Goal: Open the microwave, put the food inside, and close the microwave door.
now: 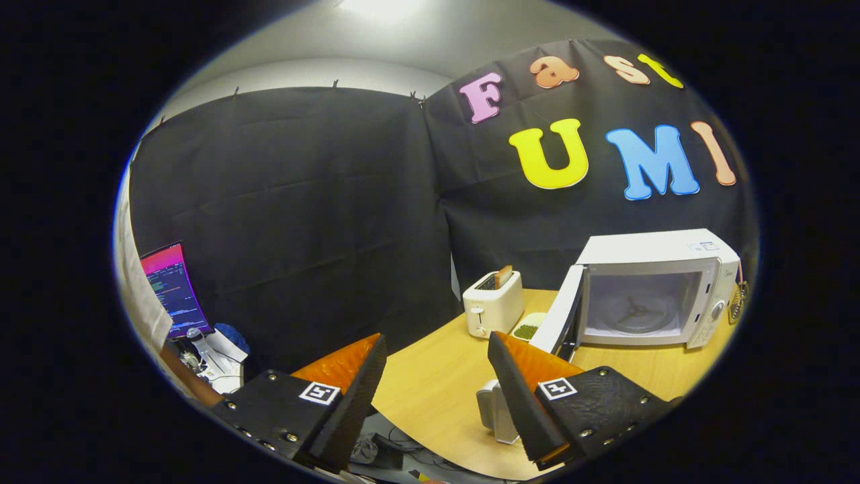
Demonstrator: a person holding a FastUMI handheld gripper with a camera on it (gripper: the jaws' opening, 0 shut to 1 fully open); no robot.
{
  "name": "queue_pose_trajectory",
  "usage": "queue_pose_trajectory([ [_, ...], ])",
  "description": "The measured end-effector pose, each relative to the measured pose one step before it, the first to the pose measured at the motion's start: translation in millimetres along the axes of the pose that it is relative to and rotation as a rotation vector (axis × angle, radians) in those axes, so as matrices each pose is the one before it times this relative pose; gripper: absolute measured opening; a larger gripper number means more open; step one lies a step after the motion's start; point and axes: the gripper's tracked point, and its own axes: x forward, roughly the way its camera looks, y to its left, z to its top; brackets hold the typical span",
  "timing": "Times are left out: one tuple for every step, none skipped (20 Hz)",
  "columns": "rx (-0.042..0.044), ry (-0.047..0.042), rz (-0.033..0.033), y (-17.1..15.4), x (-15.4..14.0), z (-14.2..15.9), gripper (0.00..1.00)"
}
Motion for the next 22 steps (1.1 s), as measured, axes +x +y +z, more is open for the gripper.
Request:
queue_pose_trajectory([
  [-0.00122, -0.0075, -0.00328, -7.0, -6.54, 7.82, 0.92],
  [-0.0025, -0.00506, -0.00588, -9.88, -8.02, 6.76, 0.92],
  [0.00093, -0.00351, -0.009, -9.1, -6.68, 6.04, 0.92],
  [0.01006, -0.0001, -0.01008, -11.07, -9.52, 3.39, 0.92],
  [0.01329, 0.00107, -0.00412, -8.47, -7.03, 3.33, 0.92],
  [0.01525, -0.0004, -0.01109, -11.07, -7.36, 2.82, 0.92],
  [0.00842, 0.00369, -0.01205, -11.86, -8.19, 2.45, 0.92],
  [0.00143, 0.00575, -0.0201, -14.35, -7.8, 1.41, 0.92],
  [-0.00037, 0.00873, -0.02048, -14.81, -7.04, -0.08, 0.92],
  [0.0011, 0.01264, -0.01589, -12.32, -6.6, -1.8, 0.92],
  [0.00241, 0.00924, -0.01498, -13.09, -6.62, -1.02, 0.92],
  [0.00276, 0.01158, -0.01723, -12.83, -5.4, -2.87, 0.92],
  [0.00366, 0.01321, -0.01749, -14.23, -5.85, -2.87, 0.92],
  [0.00501, 0.00945, -0.01433, -11.62, -5.25, -3.14, 0.92],
  [0.00759, 0.01161, -0.01272, -12.27, -4.15, -3.65, 0.92],
  [0.00888, 0.01416, -0.0116, -10.99, -4.54, -6.01, 0.92],
  [0.00882, 0.01689, -0.00933, -9.32, -3.84, -4.74, 0.92],
  [0.01173, 0.01323, -0.00806, -9.75, -3.27, -5.66, 0.92],
  [0.01686, 0.01757, -0.00447, -8.44, -2.68, -5.14, 0.92],
  [0.02064, 0.01494, -0.00112, -7.64, -1.84, -6.1, 0.92],
  [0.02136, 0.01145, -0.00264, -7.51, -3.25, -3.94, 0.92],
  [0.01954, 0.00979, -0.00445, -8.19, -0.83, -4.24, 0.92],
])
